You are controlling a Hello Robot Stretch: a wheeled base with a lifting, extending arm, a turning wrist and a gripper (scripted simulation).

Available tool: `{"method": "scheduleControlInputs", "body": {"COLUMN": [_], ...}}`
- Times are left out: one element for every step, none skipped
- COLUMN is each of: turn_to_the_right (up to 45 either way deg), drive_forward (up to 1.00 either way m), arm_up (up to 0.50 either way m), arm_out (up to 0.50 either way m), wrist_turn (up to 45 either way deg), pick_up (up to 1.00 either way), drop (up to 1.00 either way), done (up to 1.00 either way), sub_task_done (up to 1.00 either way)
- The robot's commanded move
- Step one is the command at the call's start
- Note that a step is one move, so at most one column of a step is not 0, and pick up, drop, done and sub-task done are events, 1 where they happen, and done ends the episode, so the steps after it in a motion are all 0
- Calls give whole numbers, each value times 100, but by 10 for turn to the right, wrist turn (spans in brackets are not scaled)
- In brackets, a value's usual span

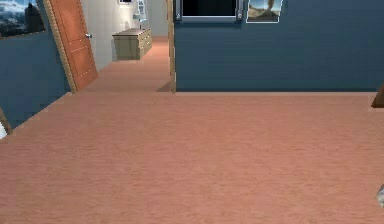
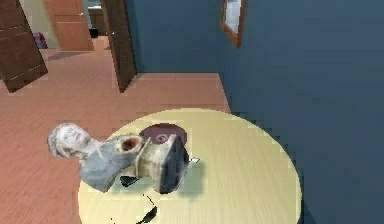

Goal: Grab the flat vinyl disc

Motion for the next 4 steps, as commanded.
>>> {"method": "scheduleControlInputs", "body": {"turn_to_the_right": [0, 0, 0, 0], "drive_forward": [0, 0, 0, 0], "arm_up": [28, 0, 0, 0], "arm_out": [0, 50, 0, 0], "wrist_turn": [0, 0, 450, 450], "pick_up": [0, 0, 0, 0], "drop": [0, 0, 0, 0], "done": [0, 0, 0, 0], "sub_task_done": [0, 0, 0, 0]}}
